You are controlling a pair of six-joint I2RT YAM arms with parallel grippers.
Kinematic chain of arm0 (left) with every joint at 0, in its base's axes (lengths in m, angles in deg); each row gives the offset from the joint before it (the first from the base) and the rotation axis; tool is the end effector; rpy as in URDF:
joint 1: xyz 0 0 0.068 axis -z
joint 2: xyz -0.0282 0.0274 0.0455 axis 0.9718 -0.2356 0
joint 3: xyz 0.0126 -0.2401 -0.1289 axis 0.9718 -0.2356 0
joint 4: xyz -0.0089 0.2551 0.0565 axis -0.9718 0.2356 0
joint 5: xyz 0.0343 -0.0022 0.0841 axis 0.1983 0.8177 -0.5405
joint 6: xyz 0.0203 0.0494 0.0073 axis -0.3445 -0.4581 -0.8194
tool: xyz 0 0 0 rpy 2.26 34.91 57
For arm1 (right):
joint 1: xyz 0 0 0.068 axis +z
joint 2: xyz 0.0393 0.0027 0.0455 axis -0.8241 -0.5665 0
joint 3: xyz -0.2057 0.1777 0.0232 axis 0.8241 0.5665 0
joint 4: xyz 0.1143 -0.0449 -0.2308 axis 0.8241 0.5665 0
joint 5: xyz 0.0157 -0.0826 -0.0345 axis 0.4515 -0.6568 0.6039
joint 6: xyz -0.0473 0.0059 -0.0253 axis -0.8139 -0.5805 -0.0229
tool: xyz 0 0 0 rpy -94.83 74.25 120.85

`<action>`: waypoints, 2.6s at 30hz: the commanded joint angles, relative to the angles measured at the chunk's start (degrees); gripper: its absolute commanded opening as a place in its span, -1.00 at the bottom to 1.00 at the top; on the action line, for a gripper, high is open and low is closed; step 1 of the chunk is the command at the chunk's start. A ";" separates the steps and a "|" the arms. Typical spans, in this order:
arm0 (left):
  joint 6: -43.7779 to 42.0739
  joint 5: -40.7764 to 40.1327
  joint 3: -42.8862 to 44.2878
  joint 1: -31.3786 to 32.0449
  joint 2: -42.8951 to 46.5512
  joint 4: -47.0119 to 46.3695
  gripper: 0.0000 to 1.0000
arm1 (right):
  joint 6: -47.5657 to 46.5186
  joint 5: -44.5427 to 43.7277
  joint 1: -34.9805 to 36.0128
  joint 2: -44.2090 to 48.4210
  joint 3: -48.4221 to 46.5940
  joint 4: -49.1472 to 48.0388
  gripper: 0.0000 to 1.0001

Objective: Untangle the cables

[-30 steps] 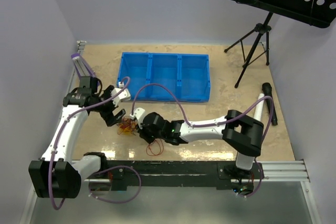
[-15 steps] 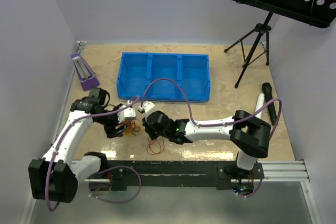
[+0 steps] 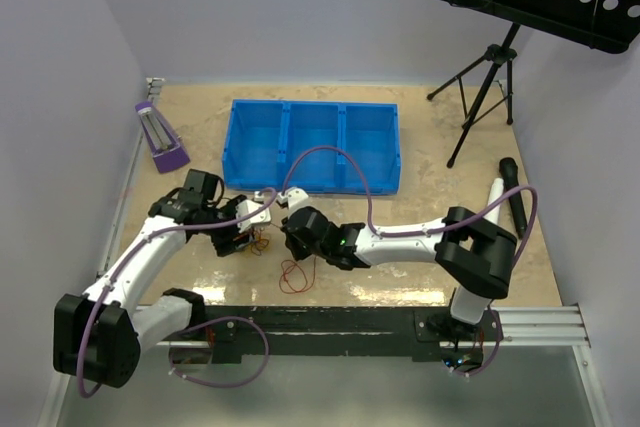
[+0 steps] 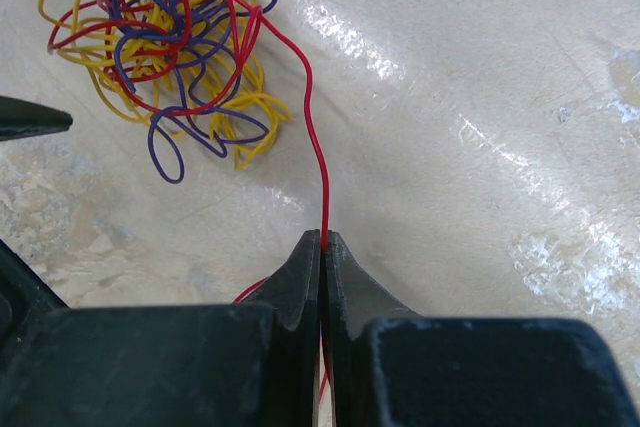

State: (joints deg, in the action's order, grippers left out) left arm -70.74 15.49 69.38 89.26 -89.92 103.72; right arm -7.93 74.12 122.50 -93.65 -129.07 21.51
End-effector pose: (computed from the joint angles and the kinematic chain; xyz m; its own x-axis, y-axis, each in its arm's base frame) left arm 0.1735 -0.0573 0.2135 -0.2126 0.7821 -0.5858 0.9502 0.3053 0.0628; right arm 0.1491 0.3289 0.1771 -0.6133 -0.2343 -0.7543 -0.5938 0.7665 0.2447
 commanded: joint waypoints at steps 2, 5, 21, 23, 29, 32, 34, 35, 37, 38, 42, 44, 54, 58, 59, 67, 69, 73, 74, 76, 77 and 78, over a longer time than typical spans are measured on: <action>0.91 -1.52 -2.24 1.61 -1.95 -4.64 0.35 | 1.29 -0.09 0.06 1.22 0.27 -1.86 -1.00; 0.91 -3.11 -3.03 1.97 -3.97 -6.84 0.25 | 1.46 0.26 0.06 1.92 0.27 -1.69 -1.00; 1.09 -7.59 2.94 0.74 3.83 -1.67 -1.00 | 1.47 -6.59 -7.40 22.91 2.82 9.99 -1.00; 0.39 -8.21 3.12 0.30 4.89 -0.09 -1.00 | 0.76 -8.43 -9.25 27.22 2.21 12.36 -1.00; -1.11 -10.75 0.23 -0.40 6.65 0.81 -1.00 | -0.73 -16.15 -14.96 38.82 -3.84 19.22 -1.00; -1.29 -12.60 -2.15 -0.40 7.01 -1.21 -1.00 | -2.05 -19.15 -17.51 43.31 -9.03 20.37 -1.00; -1.46 -13.22 -3.20 -0.40 6.83 -1.92 -1.00 | -3.10 -20.12 -18.04 44.29 -12.28 20.90 -1.00; -1.55 -13.31 -3.47 -0.40 6.57 -2.18 -1.00 | -3.20 -20.82 -18.05 44.46 -13.86 21.51 -1.00; -1.55 -13.92 -4.35 -0.40 6.31 -3.24 -1.00 | -3.46 -23.63 -18.14 44.47 -17.46 23.35 -1.00; -1.64 -14.36 -4.96 -0.40 6.22 -3.94 -1.00 | -4.24 -24.51 -18.31 44.81 -18.70 23.27 -1.00; -1.47 -14.45 -5.85 -0.40 6.13 -4.82 -1.00 | -6.45 -21.80 -18.49 43.07 -24.24 23.27 -1.00; -0.85 -13.23 -4.71 -0.40 6.04 -4.47 -1.00 | -6.54 -21.27 -18.57 41.57 -26.17 23.10 -1.00; 1.44 -7.60 3.02 -0.40 5.95 1.76 -1.00 | -12.24 -21.44 -19.10 33.84 -29.69 14.58 -1.00; 1.87 -5.49 5.58 -0.40 6.65 4.22 -1.00 | -14.88 -21.62 -20.07 30.67 -29.87 9.66 -1.00; 1.96 -5.31 5.93 -0.40 6.74 4.58 -1.00 | -15.58 -21.62 -20.50 29.97 -29.61 8.61 -1.00; 1.96 -4.52 8.04 -0.40 7.18 6.95 -1.00 | -16.38 -18.11 -26.30 23.73 -26.89 2.18 -1.00; 2.05 -4.34 8.39 -0.40 7.10 7.13 -1.00 | -16.12 -17.23 -27.53 22.41 -25.66 1.04 -1.00; 2.40 -3.90 8.83 -0.40 6.92 7.22 -1.00 | -16.20 -15.73 -29.82 19.60 -22.76 -1.95 -1.00; 2.40 -3.73 8.83 -0.40 6.92 7.30 -1.00 | -16.03 -15.73 -30.35 18.98 -22.41 -2.39 -1.00; 2.66 -3.55 8.92 -0.40 6.74 7.22 -1.00 | -15.77 -15.73 -31.40 17.67 -21.53 -3.27 -1.00; 2.58 -3.46 9.01 -0.40 6.66 7.22 -1.00 | -15.50 -15.47 -32.02 17.05 -21.18 -3.79 -1.00; 2.67 -3.46 8.92 -0.40 6.48 7.30 -1.00 | -15.24 -15.47 -32.46 16.61 -20.82 -4.15 -1.00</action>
State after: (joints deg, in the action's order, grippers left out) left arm -69.10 9.78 75.85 89.19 -83.30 110.62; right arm -23.12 57.53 91.85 -76.14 -150.99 22.27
